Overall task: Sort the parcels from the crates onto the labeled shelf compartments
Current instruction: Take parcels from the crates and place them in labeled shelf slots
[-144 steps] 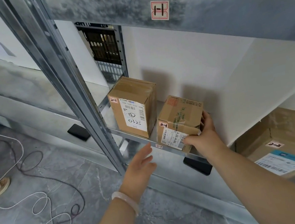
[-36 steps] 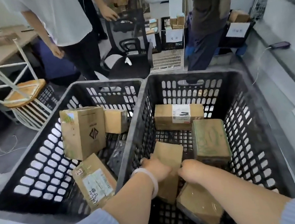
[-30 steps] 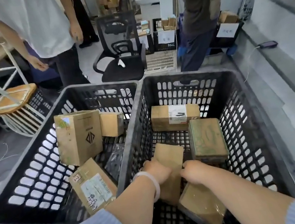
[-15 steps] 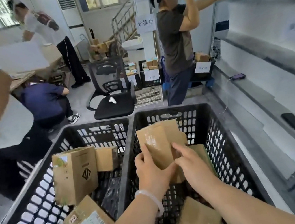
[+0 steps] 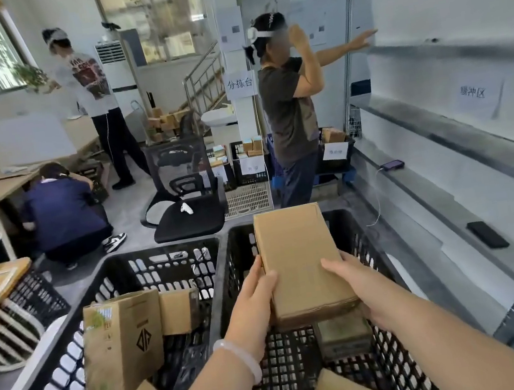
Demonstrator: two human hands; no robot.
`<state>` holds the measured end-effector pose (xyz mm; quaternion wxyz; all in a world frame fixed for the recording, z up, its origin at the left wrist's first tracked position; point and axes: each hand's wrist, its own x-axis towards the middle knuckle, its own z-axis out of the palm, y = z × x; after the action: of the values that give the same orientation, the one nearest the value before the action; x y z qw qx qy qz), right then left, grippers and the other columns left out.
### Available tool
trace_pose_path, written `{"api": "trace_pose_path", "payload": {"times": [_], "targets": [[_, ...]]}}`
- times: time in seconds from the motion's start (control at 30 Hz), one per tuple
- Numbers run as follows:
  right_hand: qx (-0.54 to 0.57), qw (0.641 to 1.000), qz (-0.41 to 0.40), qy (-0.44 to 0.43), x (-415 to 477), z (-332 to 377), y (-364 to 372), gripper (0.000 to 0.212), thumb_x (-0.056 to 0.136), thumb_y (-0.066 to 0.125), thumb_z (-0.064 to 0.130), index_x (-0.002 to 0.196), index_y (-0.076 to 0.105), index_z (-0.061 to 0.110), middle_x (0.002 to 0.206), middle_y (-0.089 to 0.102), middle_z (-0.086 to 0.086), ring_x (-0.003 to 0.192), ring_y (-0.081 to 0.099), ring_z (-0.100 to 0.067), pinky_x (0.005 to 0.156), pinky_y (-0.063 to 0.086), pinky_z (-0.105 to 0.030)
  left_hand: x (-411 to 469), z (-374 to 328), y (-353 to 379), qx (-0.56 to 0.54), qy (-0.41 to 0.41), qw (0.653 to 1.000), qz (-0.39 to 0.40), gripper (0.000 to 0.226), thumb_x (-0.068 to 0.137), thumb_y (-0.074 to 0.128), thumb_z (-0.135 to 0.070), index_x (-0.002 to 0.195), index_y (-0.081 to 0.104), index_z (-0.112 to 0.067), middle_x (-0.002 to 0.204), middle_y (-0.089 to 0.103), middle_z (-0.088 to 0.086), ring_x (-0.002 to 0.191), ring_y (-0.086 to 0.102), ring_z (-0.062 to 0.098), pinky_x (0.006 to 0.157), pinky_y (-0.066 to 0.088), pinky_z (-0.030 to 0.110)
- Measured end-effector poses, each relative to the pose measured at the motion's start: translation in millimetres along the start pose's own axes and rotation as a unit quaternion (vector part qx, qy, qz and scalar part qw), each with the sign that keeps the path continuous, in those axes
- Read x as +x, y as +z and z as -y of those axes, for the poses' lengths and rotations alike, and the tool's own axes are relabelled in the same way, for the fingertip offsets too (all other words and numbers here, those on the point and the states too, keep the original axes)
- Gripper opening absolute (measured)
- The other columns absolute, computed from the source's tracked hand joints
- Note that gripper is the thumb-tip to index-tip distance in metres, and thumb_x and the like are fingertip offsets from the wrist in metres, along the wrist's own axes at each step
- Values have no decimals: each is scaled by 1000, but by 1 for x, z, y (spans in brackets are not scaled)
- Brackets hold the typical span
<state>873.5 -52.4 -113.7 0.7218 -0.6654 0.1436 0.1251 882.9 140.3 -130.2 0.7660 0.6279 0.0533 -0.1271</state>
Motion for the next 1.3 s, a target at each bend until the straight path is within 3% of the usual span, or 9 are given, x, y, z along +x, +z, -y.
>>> {"api": "trace_pose_path", "payload": {"times": [0.13,0.23,0.47,0.63,0.7,0.8,0.9,1.13,1.3], "targets": [[-144,983,-86,-72,-6,-7,8,95,66,76,61,146,28,43,134,49,9,118,55,-17,101,48,-45,1,-3,1,226,85,968,-61,46,97,60,-34,141,52,-28,107,62,-20,96,60,-1,75,48,15],[-239,956,-107,-130,-15,-6,15,98,71,75,59,150,20,42,133,30,12,126,40,-12,108,41,-42,8,-1,3,305,64,950,-34,89,82,65,-61,154,32,-19,127,57,-9,107,56,5,83,49,20],[-235,946,-88,-205,-32,-7,22,49,97,55,36,143,39,39,136,34,18,119,41,4,87,43,-15,8,-6,0,134,-57,988,47,141,48,77,-80,157,-3,-38,148,48,-5,127,54,21,108,45,48],[-51,985,-107,-126,-26,1,18,31,100,43,44,130,45,50,134,54,12,119,53,-10,104,44,-43,2,-11,-6,-11,-77,994,83,54,95,57,-45,146,42,-37,127,68,1,115,64,25,87,57,51],[22,996,-84,-23,-23,4,16,47,94,47,57,136,47,38,140,52,2,124,52,-21,108,40,-47,-2,-13,-3,-87,-108,985,100,38,100,49,-41,133,56,-25,119,72,8,113,66,30,88,55,50],[29,998,-59,-13,-21,-8,11,62,88,58,56,144,42,36,130,60,7,115,60,-16,103,46,-47,-2,-10,0,-93,-108,987,68,32,101,50,-39,123,62,-19,112,75,9,110,67,30,97,52,51],[-61,988,-117,-76,-24,-9,5,58,92,63,40,143,36,40,127,56,11,113,59,-14,97,49,-40,4,-4,-6,107,2,994,20,34,100,56,-33,133,59,-35,119,72,-7,110,67,14,100,52,42],[-212,945,-164,-186,-33,-8,11,71,87,71,27,144,31,44,129,37,20,115,35,3,92,36,-20,5,-7,-1,131,22,986,103,100,62,80,-67,149,37,-43,132,64,-13,119,62,12,105,49,45],[-171,956,-167,-170,-32,-9,4,72,89,68,24,147,29,40,126,46,26,120,47,0,103,45,-32,11,-5,-3,65,19,991,117,45,90,69,-26,127,50,-42,112,75,-10,103,71,11,96,54,40]]}}
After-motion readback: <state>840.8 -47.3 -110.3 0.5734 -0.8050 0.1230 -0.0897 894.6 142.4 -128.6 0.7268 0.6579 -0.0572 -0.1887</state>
